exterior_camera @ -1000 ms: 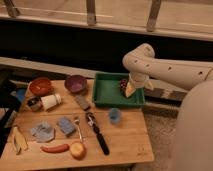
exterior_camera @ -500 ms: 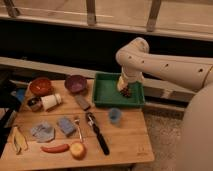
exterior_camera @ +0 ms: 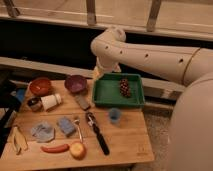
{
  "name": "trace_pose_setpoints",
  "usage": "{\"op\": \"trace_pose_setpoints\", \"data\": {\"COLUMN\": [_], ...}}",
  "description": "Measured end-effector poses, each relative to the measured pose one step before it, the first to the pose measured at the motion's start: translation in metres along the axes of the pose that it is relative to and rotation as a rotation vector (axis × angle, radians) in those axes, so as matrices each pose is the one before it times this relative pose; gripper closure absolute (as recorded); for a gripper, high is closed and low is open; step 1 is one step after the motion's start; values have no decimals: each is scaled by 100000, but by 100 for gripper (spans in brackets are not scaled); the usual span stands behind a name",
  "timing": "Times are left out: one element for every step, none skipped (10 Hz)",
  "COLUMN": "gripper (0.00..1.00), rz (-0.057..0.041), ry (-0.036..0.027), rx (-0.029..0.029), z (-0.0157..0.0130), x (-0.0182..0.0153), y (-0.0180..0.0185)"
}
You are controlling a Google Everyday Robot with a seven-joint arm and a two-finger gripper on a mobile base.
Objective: Stack bowls on top of each other
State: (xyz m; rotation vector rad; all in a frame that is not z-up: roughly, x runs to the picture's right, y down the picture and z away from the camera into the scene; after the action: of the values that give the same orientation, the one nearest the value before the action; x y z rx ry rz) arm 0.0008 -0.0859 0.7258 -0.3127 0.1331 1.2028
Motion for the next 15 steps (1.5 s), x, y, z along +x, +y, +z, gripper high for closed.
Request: {"op": "trace_pose_setpoints", "data": {"gripper": [20,20,20,20,20,20,20,20,20,20,20,20,20,20,20], "rz": [-2249,-192,350,-161,369,2136,1303,-19,-1487,-1575,-1675,-2022,-2698,-1588,-3221], "ry": [-1925,-35,0,66,115,59,360,318,94,40,-152,-589,-1705,-1109,-1468], "rx": [-2468,-274,323,-49,-930,-1899,-2602,-3006,-2497,-1672,-1908,-2313,-3062,-1489,-2234], "z": [-511,4,-45,59,3,332,620,890,856,812,931,1038,1179,525,649], "x": [-913,-44,76,-14,2,197,340,55,-485,-678,-935,-1268,-1964,-1117,-1490], "y": [1464,83,-325,89,253,-268,92,953,1367,1317,1562,1945,2459,1158,1910]}}
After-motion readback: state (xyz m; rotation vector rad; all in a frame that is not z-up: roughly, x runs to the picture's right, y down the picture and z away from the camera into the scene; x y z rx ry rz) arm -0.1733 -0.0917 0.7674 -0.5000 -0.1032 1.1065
